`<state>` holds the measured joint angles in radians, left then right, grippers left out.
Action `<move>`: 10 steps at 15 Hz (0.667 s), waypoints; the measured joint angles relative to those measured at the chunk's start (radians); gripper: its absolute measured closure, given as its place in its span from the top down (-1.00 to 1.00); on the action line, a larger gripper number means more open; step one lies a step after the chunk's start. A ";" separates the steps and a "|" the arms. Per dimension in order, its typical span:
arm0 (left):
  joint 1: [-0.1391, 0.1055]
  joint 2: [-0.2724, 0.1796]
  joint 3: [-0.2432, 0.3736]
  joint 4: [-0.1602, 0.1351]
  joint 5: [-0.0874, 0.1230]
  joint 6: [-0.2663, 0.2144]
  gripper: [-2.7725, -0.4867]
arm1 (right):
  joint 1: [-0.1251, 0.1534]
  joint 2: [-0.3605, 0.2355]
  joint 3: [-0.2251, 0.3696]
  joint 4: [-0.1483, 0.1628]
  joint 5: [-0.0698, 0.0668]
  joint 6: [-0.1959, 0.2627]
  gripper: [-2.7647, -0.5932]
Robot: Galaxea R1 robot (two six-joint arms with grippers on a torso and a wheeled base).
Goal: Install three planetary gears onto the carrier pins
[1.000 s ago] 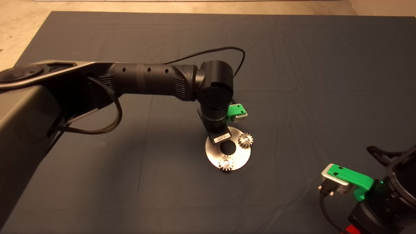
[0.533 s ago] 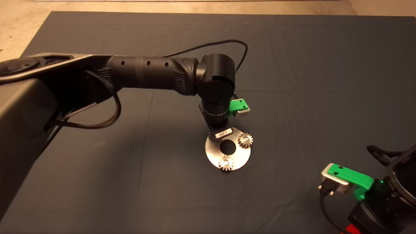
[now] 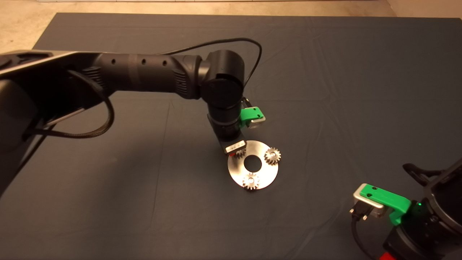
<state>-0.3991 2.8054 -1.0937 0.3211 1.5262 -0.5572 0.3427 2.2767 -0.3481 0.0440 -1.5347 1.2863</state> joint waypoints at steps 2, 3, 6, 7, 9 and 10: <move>0.012 -0.041 0.069 -0.004 0.000 -0.028 -0.28 | -0.016 0.126 0.000 0.000 -0.001 0.039 0.19; 0.027 -0.065 0.103 -0.004 -0.001 -0.042 -0.28 | -0.037 0.189 0.000 0.000 0.002 0.052 0.19; 0.098 -0.179 0.263 -0.010 0.001 -0.109 -0.28 | -0.129 0.255 -0.001 -0.008 0.007 0.079 0.19; 0.119 -0.208 0.308 -0.014 0.004 -0.136 -0.28 | -0.167 0.255 -0.001 -0.012 0.003 0.085 0.19; 0.149 -0.241 0.397 -0.019 0.000 -0.202 -0.28 | -0.201 0.259 -0.001 -0.021 0.004 0.092 0.19; 0.160 -0.261 0.437 -0.024 -0.002 -0.243 -0.28 | -0.212 0.258 -0.001 -0.027 0.003 0.095 0.19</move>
<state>-0.2396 2.5440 -0.6570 0.2968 1.5245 -0.8005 0.1302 2.5349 -0.3496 0.0172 -1.5313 1.3817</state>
